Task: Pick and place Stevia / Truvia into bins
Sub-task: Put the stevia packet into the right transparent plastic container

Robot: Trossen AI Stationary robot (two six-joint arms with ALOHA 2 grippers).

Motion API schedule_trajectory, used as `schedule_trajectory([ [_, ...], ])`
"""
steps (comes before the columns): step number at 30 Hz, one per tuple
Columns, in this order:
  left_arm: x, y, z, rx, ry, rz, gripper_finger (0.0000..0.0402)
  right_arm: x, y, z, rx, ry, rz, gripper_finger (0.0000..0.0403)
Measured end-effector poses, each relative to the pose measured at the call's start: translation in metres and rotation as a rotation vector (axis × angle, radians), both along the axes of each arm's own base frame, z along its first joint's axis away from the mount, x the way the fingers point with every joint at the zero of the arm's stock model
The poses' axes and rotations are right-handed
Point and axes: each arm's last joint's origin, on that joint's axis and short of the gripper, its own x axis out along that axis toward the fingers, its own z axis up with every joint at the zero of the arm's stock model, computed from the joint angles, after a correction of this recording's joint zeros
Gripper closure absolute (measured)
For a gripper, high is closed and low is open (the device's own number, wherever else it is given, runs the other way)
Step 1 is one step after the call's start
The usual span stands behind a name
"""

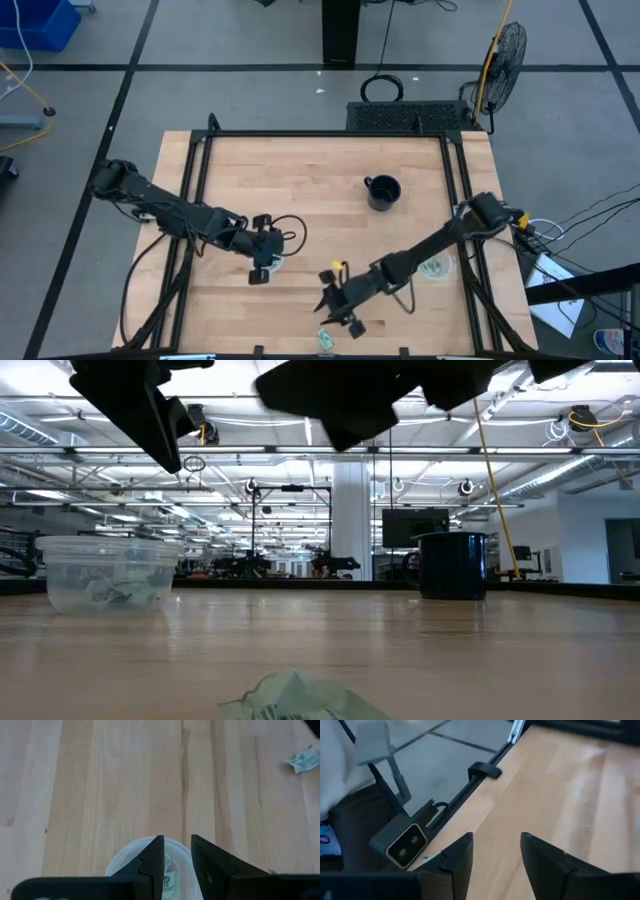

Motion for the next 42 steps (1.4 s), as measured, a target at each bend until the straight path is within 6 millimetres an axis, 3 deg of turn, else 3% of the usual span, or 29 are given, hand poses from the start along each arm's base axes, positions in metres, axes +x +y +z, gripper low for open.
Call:
schedule_trajectory([
  [6, -0.001, -0.008, 0.001, 0.027, -0.035, -0.011, 0.0300, 0.014, 0.021, -0.031, 0.071, 0.113, -0.041, 0.0247],
  [13, 0.001, -0.014, 0.004, 0.026, -0.091, -0.053, 0.0300, 0.010, 0.047, -0.073, 0.058, 0.206, -0.034, 0.0247],
  [24, 0.006, -0.013, 0.007, 0.024, -0.136, -0.079, 0.0300, 0.009, 0.040, -0.078, 0.023, 0.280, -0.067, 0.0260],
  [33, 0.006, -0.013, 0.007, 0.024, -0.137, -0.081, 0.0300, 0.013, 0.029, -0.076, 0.016, 0.314, -0.040, 0.0359],
  [37, 0.006, -0.013, 0.007, 0.024, -0.136, -0.081, 0.0300, 0.011, 0.020, -0.062, -0.023, 0.329, -0.038, 0.0398],
  [42, 0.005, -0.013, 0.007, 0.025, -0.135, -0.081, 0.0300, -0.003, 0.003, -0.023, -0.140, 0.376, -0.115, 0.0394],
])
